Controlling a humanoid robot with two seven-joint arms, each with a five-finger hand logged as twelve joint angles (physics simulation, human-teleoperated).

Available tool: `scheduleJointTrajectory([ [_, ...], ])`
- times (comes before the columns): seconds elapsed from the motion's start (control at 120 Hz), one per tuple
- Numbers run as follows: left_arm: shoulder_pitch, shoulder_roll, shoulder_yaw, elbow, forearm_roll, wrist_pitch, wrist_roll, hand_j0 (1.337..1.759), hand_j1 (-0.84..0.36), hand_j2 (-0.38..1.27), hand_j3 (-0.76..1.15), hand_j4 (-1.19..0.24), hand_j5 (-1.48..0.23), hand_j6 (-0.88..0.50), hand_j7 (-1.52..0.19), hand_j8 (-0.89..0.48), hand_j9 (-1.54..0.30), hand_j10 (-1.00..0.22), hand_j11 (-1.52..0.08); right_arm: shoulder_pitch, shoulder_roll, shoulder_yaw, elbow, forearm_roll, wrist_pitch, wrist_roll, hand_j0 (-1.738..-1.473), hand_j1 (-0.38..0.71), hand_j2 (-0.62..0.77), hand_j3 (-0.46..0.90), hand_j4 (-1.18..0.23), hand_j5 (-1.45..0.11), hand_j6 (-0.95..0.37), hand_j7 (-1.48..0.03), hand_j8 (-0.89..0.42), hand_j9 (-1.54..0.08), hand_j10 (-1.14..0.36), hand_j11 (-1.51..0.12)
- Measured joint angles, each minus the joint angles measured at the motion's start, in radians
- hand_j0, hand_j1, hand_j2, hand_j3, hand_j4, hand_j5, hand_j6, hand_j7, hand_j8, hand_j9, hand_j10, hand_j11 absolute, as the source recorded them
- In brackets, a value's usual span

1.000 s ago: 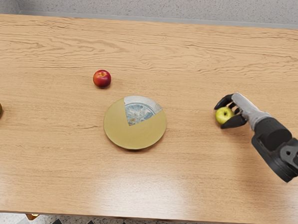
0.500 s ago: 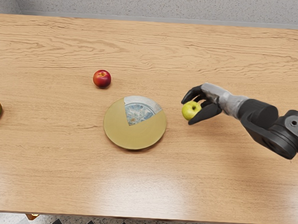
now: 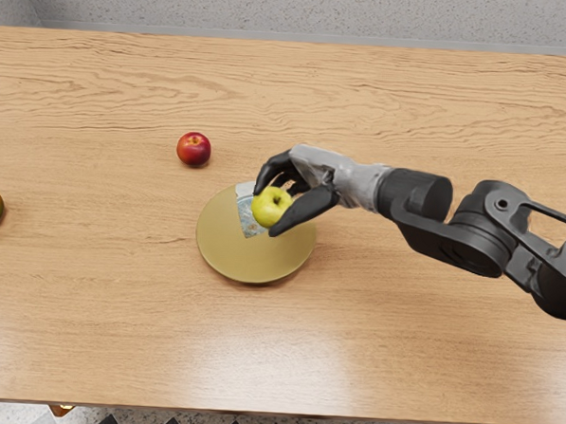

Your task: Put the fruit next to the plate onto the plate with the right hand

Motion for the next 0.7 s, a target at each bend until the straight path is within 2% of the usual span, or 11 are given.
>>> scheduleJointTrajectory([
  [0.167, 0.0, 0.0, 0.0, 0.0, 0.0, 0.0, 0.0, 1.658, 0.06, 0.05, 0.0, -0.24, -0.32, -0.24, -0.32, -0.24, -0.32, -0.24, -0.32, 0.019, 0.097, -0.04, -0.071, -0.081, 0.0, 0.0, -1.653, 0.26, 0.25, 0.0, -0.72, -1.04, -0.42, -0.98, -0.34, -1.03, -0.57, -1.03],
  [0.4, 0.0, 0.0, 0.0, 0.0, 0.0, 0.0, 0.0, 1.658, 0.06, 0.05, 0.0, -0.24, -0.32, -0.24, -0.32, -0.24, -0.32, -0.24, -0.32, 0.023, 0.176, -0.073, -0.14, -0.179, -0.003, 0.0, -1.651, 0.25, 0.23, 0.0, -0.73, -1.04, -0.43, -0.99, -0.35, -1.04, -0.58, -1.03],
  [0.55, 0.0, 0.0, 0.0, 0.0, 0.0, 0.0, 0.0, 1.658, 0.06, 0.05, 0.0, -0.24, -0.32, -0.24, -0.32, -0.24, -0.32, -0.24, -0.32, 0.023, 0.195, -0.08, -0.158, -0.208, -0.004, 0.0, -1.651, 0.25, 0.22, 0.0, -0.73, -1.02, -0.44, -0.98, -0.36, -1.02, -0.59, -1.01],
  [0.7, 0.0, 0.0, 0.0, 0.0, 0.0, 0.0, 0.0, 1.658, 0.06, 0.05, 0.0, -0.24, -0.32, -0.24, -0.32, -0.24, -0.32, -0.24, -0.32, 0.023, 0.191, -0.078, -0.165, -0.216, -0.005, 0.001, -1.653, 0.24, 0.2, 0.0, -0.66, -0.91, -0.47, -0.88, -0.4, -0.92, -0.62, -0.91],
])
